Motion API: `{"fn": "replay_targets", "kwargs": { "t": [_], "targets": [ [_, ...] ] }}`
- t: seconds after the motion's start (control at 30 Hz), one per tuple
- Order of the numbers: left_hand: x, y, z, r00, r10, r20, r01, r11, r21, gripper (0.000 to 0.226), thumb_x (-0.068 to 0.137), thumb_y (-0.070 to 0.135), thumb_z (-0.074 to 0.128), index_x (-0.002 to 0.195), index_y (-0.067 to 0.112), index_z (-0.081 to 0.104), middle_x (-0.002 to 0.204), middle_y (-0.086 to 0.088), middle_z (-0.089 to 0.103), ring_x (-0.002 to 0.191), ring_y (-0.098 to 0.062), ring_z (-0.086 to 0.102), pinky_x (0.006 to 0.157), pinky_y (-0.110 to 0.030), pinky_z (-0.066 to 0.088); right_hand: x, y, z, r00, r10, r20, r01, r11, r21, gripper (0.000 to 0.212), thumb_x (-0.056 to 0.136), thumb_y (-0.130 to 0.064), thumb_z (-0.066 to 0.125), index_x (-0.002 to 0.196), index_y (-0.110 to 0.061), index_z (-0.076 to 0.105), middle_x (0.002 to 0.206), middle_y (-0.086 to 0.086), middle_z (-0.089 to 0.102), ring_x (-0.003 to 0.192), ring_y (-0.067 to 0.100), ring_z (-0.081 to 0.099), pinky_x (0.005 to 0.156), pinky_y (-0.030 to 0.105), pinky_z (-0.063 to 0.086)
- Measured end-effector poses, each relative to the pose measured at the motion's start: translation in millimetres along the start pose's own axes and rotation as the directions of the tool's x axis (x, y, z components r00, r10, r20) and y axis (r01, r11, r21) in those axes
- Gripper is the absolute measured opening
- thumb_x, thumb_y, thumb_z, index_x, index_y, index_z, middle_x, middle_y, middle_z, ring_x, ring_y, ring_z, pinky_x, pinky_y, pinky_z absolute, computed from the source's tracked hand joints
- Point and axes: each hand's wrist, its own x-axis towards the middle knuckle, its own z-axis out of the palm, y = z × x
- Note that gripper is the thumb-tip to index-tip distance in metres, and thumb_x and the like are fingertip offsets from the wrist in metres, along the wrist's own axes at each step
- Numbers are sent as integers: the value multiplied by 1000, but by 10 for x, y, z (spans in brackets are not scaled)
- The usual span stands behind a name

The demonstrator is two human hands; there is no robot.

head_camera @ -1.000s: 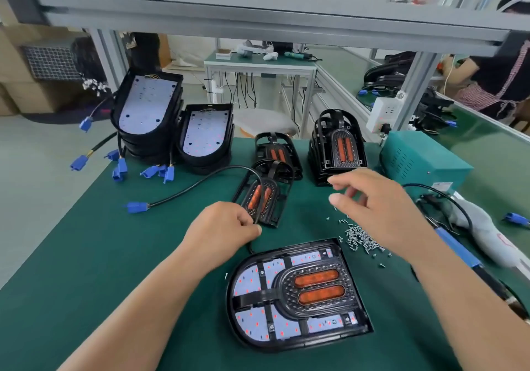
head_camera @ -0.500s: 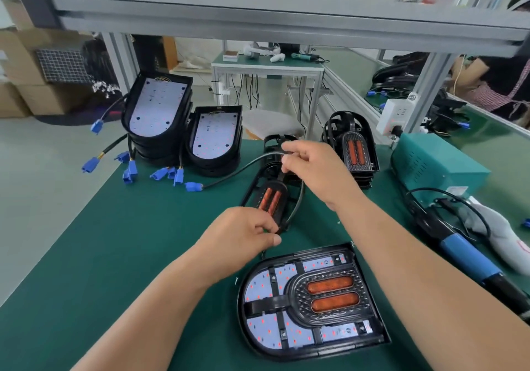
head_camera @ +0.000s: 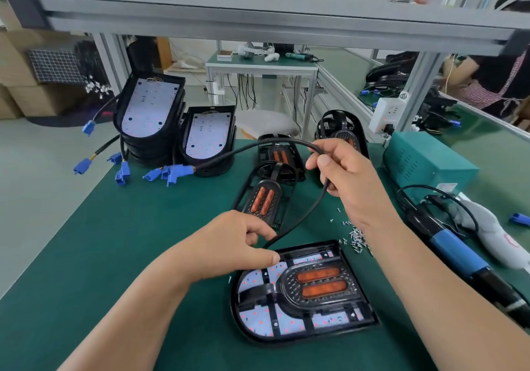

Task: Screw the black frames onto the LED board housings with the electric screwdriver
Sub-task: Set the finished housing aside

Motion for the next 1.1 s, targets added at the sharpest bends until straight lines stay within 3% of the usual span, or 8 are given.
{"fn": "replay_targets", "kwargs": {
  "t": [0.2, 0.37, 0.47, 0.6, 0.73, 0.87, 0.97, 1.1],
  "targets": [
    [0, 22, 36, 999, 8, 34, -12, 992, 122, 30, 76, 57, 78, 83, 28, 70, 53, 14, 38, 49, -7, 32, 47, -19, 26, -275, -47, -300, 987, -35, 160, 40, 999, -27, 17, 103, -11, 55, 106, -24, 66, 106, 10, 73, 71, 14, 45, 60, 19, 41],
    [-16, 61, 101, 999, 20, 33, -24, 993, 116, 30, 89, 44, 72, 74, 18, 69, 50, 12, 37, 49, -9, 30, 45, -18, 26, -469, -61, -468, 977, -73, 199, 76, 997, -4, 36, 91, 16, 61, 90, -18, 74, 114, 9, 74, 72, 18, 56, 71, 30, 52],
    [-10, 67, 118, 1000, -1, -1, 1, 994, 108, 33, 94, 40, 69, 74, 13, 66, 53, 12, 40, 51, -9, 33, 47, -22, 29, -564, -26, -462, 979, -85, 183, 69, 993, 92, 32, 92, 9, 60, 104, -11, 82, 121, 16, 73, 90, 30, 67, 82, 35, 57],
    [31, 40, 110, 993, -14, -121, 23, 997, 73, 40, 96, 40, 67, 67, 17, 54, 55, 13, 37, 52, -8, 31, 49, -23, 29, -616, -75, -379, 984, -99, 146, 69, 979, 193, 42, 92, -10, 50, 124, -8, 78, 138, 18, 69, 120, 43, 64, 96, 41, 55],
    [88, 7, 118, 978, -59, -198, 67, 997, 32, 45, 98, 43, 64, 70, 11, 49, 60, 12, 40, 57, -9, 35, 55, -28, 34, -696, -126, -237, 988, -100, 114, 111, 989, -101, 43, 99, -16, 56, 137, -29, 71, 145, -5, 65, 128, 21, 63, 103, 31, 51],
    [124, 27, 147, 959, -83, -271, 74, 996, -42, 50, 100, 40, 62, 67, 11, 37, 60, 9, 35, 57, -10, 32, 54, -30, 29, -746, -139, -109, 992, -118, -41, 98, 938, -333, 58, 97, -24, 60, 153, -38, 53, 157, -24, 49, 149, 4, 41, 121, 22, 34],
    [154, 44, 162, 915, -144, -377, 88, 983, -161, 51, 99, 40, 62, 69, 7, 38, 63, 3, 34, 60, -13, 31, 57, -33, 26, -736, -136, -32, 984, 84, -156, -121, 962, -246, 77, 93, -46, 61, 165, -41, 31, 157, -28, 44, 142, -9, 43, 118, 25, 35],
    [166, 57, 235, 840, -212, -500, 95, 964, -248, 51, 99, 39, 62, 68, 10, 33, 61, 4, 31, 57, -15, 26, 56, -33, 23, -767, -115, 130, 946, 298, -132, -314, 940, -130, 92, 82, -76, 58, 164, -47, 28, 140, -40, 55, 129, -18, 51, 118, 32, 37]
  ]
}}
